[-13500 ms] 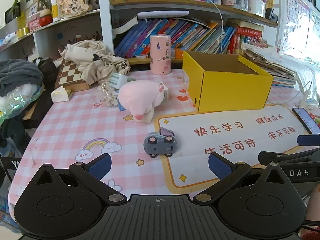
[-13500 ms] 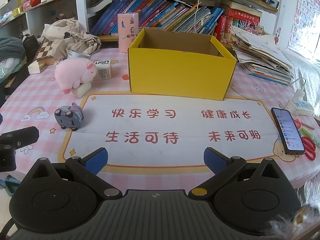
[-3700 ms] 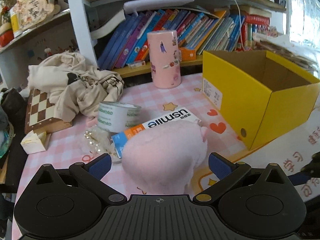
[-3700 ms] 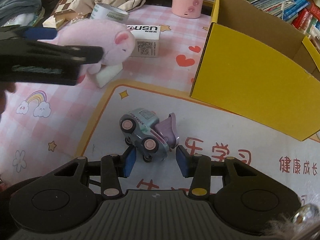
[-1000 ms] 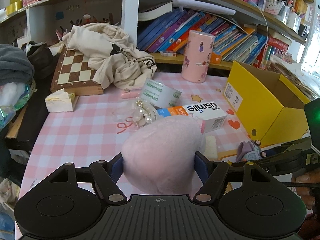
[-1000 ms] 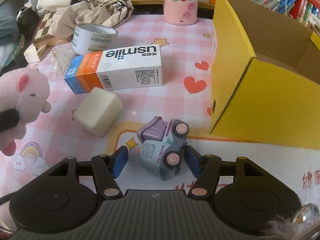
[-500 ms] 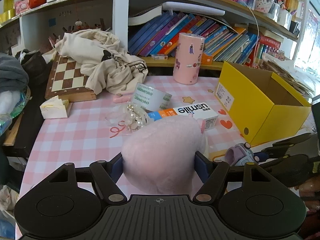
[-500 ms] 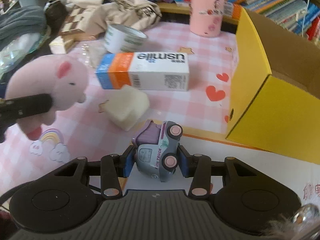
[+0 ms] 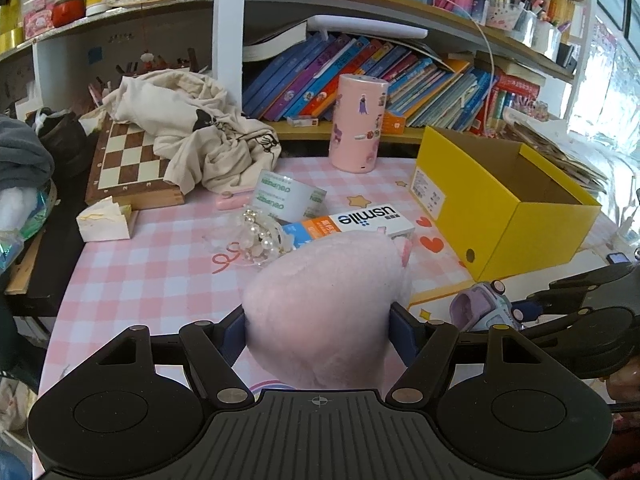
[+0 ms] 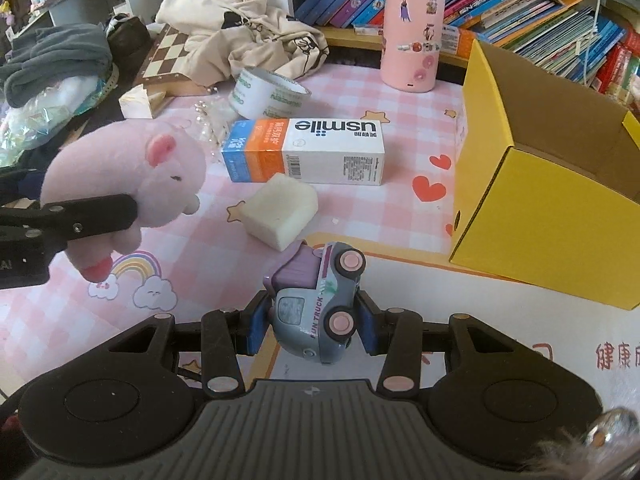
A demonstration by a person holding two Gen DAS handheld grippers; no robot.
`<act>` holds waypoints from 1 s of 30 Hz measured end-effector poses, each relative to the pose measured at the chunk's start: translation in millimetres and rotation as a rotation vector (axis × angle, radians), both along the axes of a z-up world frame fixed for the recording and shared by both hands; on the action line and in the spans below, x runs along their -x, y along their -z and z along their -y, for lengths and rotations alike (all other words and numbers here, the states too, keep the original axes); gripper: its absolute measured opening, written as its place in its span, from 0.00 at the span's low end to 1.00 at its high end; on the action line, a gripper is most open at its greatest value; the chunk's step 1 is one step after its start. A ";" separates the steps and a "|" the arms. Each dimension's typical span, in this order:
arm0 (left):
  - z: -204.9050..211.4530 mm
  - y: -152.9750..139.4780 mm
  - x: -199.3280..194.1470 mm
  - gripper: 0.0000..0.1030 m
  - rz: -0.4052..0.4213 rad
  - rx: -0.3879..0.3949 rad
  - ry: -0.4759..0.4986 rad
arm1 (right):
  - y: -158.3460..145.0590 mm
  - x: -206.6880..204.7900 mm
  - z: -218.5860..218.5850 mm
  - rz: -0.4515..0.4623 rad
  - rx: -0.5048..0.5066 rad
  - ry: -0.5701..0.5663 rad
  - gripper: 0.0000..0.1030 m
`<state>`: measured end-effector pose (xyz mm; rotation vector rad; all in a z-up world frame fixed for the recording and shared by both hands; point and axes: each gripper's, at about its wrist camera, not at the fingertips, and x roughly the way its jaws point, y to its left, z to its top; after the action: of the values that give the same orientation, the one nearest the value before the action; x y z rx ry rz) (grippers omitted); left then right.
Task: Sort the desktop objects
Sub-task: 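Lift the toy truck with the right tool while the left tool holds the pig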
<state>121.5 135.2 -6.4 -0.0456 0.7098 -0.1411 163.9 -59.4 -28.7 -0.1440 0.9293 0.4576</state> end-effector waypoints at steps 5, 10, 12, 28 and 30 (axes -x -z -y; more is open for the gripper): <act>-1.1 -2.8 5.6 0.70 0.015 -0.001 0.027 | -13.0 10.5 2.1 0.043 -0.004 0.026 0.41; -3.4 -3.4 8.4 0.70 0.020 0.000 0.049 | -17.1 18.9 3.1 0.054 -0.006 0.050 0.41; -4.3 -3.5 9.6 0.70 0.022 0.001 0.059 | -16.2 22.0 2.1 0.049 -0.006 0.057 0.41; -12.6 -4.0 24.1 0.70 0.029 0.024 0.102 | -18.7 43.6 -2.3 0.046 0.000 0.102 0.41; -12.7 -3.9 25.6 0.70 0.028 0.024 0.108 | -17.9 45.9 -3.6 0.043 0.003 0.103 0.41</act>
<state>96.0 147.9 -2.5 -0.0281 0.6826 -0.2537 118.0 -55.8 -10.8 -0.1080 0.8905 0.3562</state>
